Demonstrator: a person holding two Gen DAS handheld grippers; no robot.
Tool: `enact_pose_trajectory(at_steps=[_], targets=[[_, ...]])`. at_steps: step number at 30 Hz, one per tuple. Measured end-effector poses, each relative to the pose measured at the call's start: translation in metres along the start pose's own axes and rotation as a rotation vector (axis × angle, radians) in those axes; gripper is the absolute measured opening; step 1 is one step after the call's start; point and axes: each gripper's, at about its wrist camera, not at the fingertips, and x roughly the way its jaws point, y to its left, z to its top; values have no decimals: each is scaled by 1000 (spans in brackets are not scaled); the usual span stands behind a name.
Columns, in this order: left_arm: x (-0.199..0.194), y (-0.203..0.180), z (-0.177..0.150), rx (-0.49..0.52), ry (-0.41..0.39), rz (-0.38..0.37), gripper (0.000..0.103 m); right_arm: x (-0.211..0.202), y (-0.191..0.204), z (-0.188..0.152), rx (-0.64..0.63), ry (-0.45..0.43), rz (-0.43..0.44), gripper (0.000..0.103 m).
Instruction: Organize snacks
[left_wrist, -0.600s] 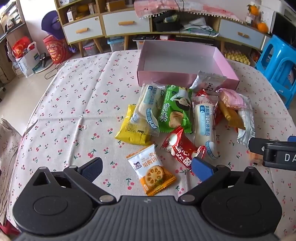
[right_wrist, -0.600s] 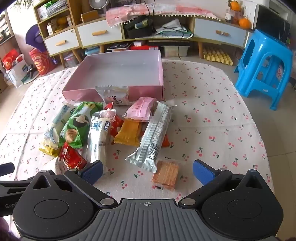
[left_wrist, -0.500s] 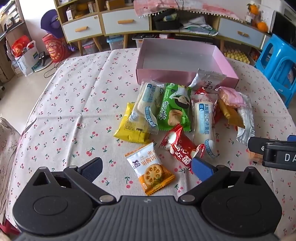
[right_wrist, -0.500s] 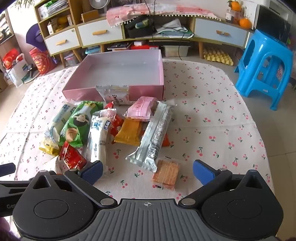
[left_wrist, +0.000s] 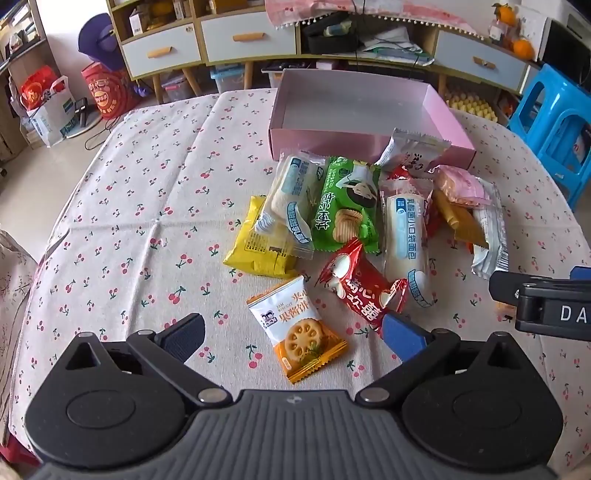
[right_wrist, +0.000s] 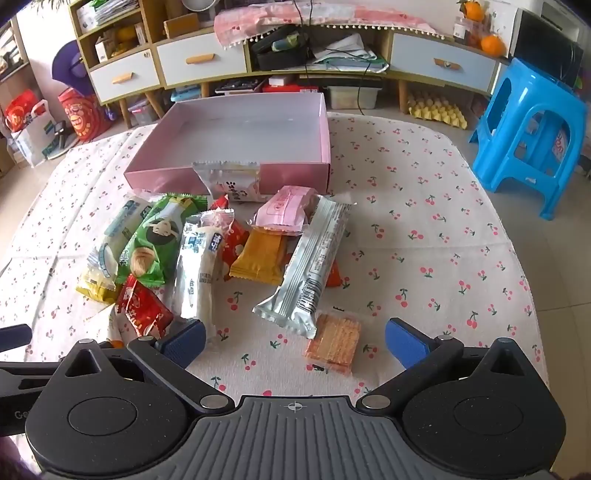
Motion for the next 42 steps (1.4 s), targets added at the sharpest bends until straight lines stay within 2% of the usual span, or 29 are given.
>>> enact_pose_trajectory(at_steps=[42], targets=[[2,1,2,-10,6,0,103,2,6,3,-4,-8,-3,103]])
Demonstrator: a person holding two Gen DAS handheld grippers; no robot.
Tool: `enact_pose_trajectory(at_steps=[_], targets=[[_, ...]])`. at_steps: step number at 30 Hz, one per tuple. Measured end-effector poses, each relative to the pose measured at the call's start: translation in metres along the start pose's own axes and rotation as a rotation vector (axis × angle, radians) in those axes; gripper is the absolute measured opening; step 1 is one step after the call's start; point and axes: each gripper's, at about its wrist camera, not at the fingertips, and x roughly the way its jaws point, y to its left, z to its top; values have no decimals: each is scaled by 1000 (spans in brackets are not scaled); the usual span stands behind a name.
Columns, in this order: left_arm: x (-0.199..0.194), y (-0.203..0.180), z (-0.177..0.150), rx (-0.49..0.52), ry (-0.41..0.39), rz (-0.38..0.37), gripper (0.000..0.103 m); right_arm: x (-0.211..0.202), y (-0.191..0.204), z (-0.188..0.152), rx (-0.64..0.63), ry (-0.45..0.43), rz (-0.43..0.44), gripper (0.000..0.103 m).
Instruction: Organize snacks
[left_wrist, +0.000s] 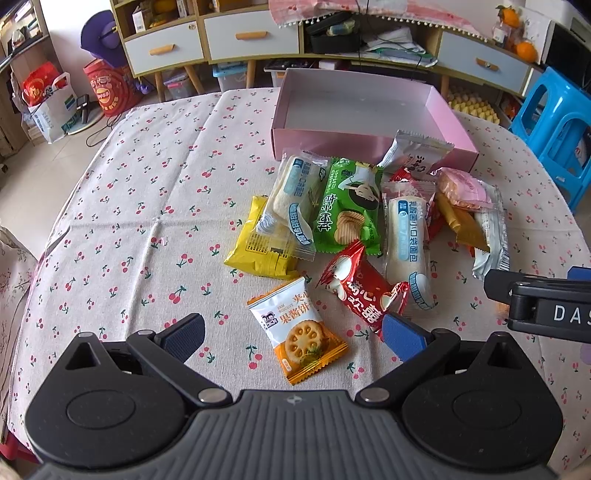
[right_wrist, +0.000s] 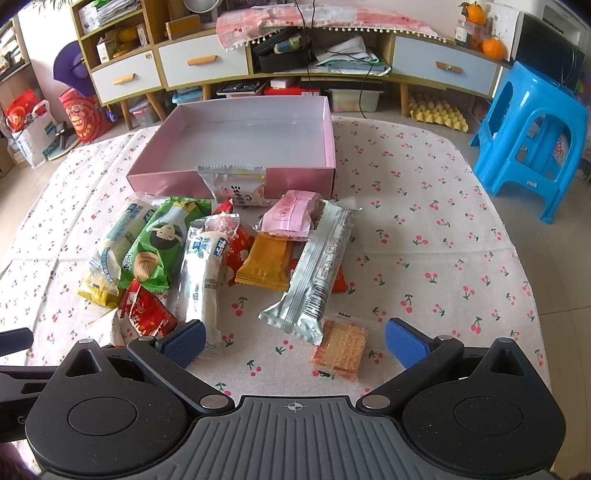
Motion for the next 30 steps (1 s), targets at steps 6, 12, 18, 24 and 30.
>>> enact_pose_trajectory(at_steps=[6,12,18,24,30], targets=[[0,0,0,0,0,-1,103,0,1,-1,-1,1,-1,103],[-1,-1,1,0,0,-2,103,1,1,0,0,2,0,103],[-2,-1,2,-2,-1,-3,103,1,1,0,0,2,0,103],[-1,-1,2,-2,-1,-5,103,2,4,-3,-3,5,2,103],[-1,0,2,-9,-5,-6,103,2,3,-1,1,7,3,103]])
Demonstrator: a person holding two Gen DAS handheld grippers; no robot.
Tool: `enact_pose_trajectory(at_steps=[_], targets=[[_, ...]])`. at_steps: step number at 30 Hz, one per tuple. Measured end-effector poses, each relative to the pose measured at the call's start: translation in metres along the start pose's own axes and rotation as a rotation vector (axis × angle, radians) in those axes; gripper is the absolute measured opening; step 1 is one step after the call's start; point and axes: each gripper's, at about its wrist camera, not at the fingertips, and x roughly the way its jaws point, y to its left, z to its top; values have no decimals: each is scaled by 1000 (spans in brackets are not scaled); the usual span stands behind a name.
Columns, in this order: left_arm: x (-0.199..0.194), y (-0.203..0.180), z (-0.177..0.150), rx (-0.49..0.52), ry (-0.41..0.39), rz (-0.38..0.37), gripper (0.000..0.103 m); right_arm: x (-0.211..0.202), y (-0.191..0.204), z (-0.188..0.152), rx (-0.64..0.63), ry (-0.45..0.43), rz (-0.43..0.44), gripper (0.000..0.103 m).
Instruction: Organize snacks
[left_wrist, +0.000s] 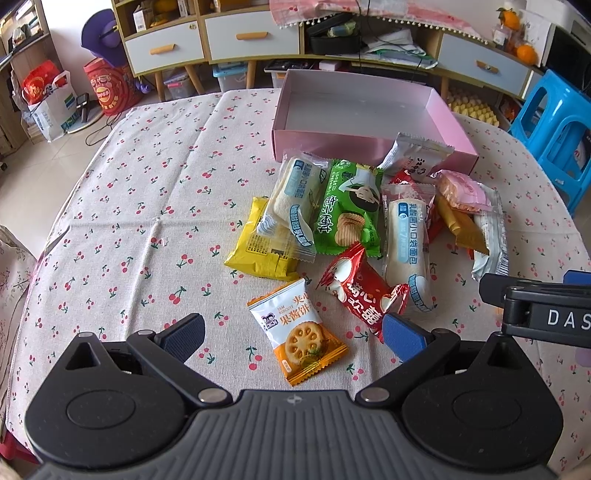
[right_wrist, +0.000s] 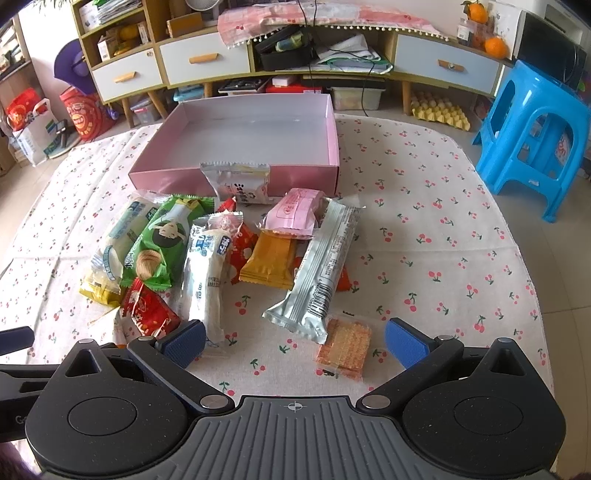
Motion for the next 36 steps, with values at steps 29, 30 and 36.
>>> enact_pose_trajectory(at_steps=[29,30,36], targets=[[1,5,12,36,-54,-89,102,-5,-8,15,-29,-13,51,103],[2,7,15,35,-48,-108,101,-6,-9,19,-30,1,76,103],[3,19,38,52,-69,-130,101,-8,-9,45,-69,12,123,103]])
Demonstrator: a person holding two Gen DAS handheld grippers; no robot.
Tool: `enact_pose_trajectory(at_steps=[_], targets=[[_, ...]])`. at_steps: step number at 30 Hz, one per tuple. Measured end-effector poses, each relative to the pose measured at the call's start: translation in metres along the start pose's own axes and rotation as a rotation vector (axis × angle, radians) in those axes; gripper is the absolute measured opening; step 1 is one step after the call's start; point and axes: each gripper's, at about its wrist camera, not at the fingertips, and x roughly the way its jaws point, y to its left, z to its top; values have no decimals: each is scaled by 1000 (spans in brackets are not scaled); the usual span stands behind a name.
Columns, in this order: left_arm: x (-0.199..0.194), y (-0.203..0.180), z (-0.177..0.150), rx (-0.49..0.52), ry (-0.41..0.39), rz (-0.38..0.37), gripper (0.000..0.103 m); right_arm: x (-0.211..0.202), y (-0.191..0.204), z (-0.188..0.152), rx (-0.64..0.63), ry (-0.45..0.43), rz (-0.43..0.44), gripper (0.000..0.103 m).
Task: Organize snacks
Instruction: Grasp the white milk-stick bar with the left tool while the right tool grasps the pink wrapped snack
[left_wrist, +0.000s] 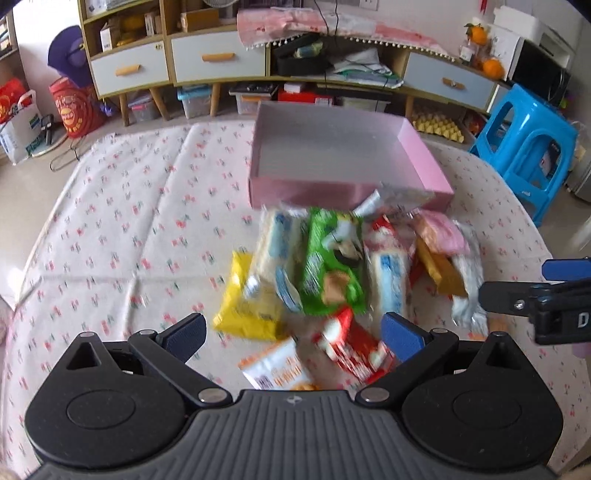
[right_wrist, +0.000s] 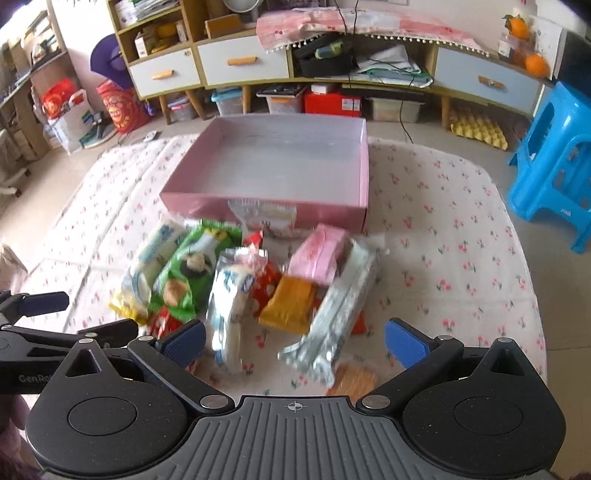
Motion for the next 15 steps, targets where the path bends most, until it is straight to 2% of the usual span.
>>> enact_pose_trajectory(at_steps=[3,6,9,10,11,13,15], targets=[[4,5,11,26,-18,9,101,10,-10,12,65,34,27,102],[14,12,18,25,-7,-7,96,21,-18,19,89,28,45,102],[26,23,20,-9,-13,-29,92,32,-32,20,139,3,104,102],[29,27,20,-27,-18,-45,87,37,-38,18,165,-1,123,101],[32,30,21,-46,-11,-67,77,42,-43,19,187,13,134,100],[36,36,24,-76,2,-137,71,50,-52,23,225,24,163,97],[38,41,28,-108,-3,-170,68,52,-58,29,260,15,191,93]])
